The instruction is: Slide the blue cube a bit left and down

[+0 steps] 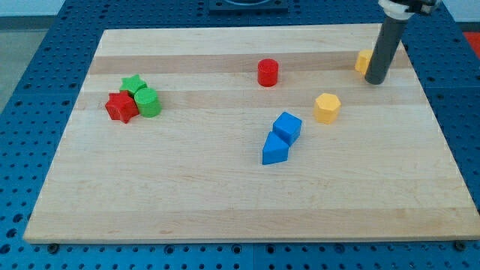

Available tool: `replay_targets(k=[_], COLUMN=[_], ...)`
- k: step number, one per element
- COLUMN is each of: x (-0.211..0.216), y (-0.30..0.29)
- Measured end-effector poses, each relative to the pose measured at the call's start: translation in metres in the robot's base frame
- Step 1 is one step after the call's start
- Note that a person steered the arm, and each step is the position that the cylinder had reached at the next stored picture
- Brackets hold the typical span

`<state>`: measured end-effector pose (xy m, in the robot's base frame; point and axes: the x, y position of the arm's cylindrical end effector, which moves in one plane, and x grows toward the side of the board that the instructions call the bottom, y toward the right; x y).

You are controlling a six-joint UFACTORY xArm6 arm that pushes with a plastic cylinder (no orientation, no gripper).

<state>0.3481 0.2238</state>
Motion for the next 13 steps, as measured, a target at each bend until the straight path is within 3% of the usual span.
replay_targets(k=[4, 8, 11, 13], x=[-0.065, -0.060, -0.105, -0.085], y=[-0.004, -0.064, -0.031, -0.055])
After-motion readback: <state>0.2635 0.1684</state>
